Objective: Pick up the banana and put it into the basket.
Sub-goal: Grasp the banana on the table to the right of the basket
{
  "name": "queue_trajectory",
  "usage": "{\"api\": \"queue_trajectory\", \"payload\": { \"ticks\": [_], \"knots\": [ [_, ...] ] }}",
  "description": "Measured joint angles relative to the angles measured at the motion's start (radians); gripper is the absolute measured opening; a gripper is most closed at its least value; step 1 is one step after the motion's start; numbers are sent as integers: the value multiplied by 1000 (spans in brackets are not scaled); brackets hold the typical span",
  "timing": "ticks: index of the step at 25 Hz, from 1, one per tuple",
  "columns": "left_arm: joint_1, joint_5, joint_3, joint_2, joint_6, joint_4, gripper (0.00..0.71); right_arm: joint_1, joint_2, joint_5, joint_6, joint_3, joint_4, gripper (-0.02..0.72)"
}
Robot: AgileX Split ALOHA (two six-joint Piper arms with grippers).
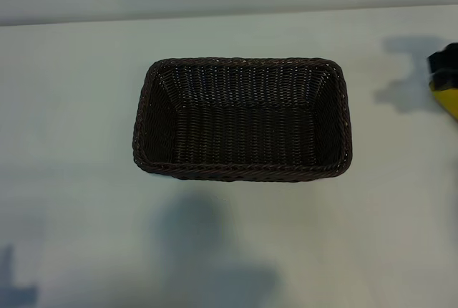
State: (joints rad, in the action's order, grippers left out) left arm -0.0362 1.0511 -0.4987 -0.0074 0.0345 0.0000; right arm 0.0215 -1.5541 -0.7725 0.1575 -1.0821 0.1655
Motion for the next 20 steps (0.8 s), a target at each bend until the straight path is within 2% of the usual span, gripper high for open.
{"api": "queue_trajectory", "payload": {
  "ticks": [1,3,5,8,10,15,20],
  "knots": [
    [0,0,0,0,0,0,560,7,-26,-11,-41,-23,-63,588],
    [0,0,0,0,0,0,560,21,-75,-39,-76,-74,-139,588],
    [0,0,0,0,0,0,560,47,-128,-83,-84,-125,-166,588],
    [0,0,0,0,0,0,560,96,-200,-139,-81,-181,-166,588],
    [0,0,1,0,0,0,560,136,-240,-164,-51,-202,-149,588],
    [0,0,1,0,0,0,560,200,-306,-209,58,-204,-52,588],
    [0,0,1,0,0,0,560,204,-323,-211,111,-204,-9,588]
  ]
}}
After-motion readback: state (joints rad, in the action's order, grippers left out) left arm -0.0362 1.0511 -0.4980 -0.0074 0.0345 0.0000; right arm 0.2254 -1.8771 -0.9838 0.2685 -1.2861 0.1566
